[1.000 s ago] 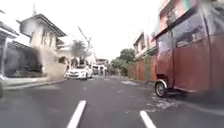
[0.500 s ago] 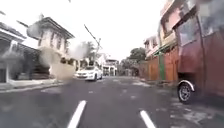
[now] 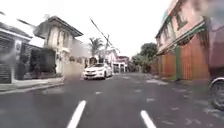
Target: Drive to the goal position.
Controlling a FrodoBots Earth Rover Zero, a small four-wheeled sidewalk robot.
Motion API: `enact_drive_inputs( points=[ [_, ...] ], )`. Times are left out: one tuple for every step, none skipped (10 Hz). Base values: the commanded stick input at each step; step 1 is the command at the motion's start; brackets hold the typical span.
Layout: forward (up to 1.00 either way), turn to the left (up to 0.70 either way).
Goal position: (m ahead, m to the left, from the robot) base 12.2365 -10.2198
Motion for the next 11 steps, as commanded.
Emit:
enact_drive_inputs(
  points=[
    [1.0, -0.4],
    [1.0, -0.4],
    [1.0, -0.4],
    [1.0, -0.36],
    [1.0, -0.19],
    [1.0, -0.03],
    [1.0, 0.03],
    [1.0, 0.07],
    [1.0, 0.0],
    [1.0, -0.03],
    [1.0, -0.4]
  ],
)
